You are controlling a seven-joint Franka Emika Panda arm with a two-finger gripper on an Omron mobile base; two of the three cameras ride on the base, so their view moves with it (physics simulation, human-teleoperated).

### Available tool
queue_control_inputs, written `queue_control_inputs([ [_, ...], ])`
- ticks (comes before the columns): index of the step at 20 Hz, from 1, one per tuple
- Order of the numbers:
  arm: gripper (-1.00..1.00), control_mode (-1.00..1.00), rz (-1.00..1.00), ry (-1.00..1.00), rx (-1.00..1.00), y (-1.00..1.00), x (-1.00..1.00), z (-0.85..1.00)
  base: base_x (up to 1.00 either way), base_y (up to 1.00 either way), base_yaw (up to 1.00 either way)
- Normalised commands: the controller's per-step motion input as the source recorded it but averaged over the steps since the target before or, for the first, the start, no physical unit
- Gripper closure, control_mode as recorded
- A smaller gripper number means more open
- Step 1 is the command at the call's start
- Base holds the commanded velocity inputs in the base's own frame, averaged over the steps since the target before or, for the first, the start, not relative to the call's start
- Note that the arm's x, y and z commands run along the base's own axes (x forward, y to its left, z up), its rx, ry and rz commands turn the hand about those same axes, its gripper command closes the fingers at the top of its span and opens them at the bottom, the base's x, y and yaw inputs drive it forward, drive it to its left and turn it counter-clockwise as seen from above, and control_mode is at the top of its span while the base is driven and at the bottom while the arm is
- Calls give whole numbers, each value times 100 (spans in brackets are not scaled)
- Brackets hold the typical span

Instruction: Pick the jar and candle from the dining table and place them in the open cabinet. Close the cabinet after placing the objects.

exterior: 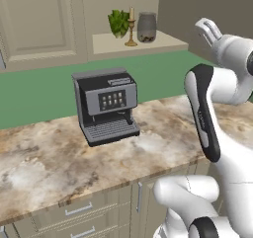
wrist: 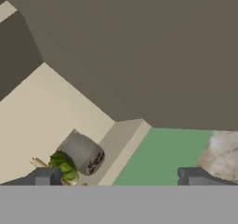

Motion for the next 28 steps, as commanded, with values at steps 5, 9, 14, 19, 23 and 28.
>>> queue_control_inputs([
  [5, -100, -100, 0, 0, 13, -4, -41, 20, 0, 0, 0],
  [9, -100, -100, 0, 0, 18, -8, -53, 6, 0, 0, 0],
  [14, -100, -100, 0, 0, 21, -26, -48, 2, 0, 0, 0],
  [19, -100, -100, 0, 0, 21, -30, -60, 0, 0, 0, 0],
  [23, -100, -100, 0, 0, 17, -25, -71, 0, 0, 0, 0],
  [28, -100, -100, 0, 0, 21, -28, -48, 0, 0, 0, 0],
])
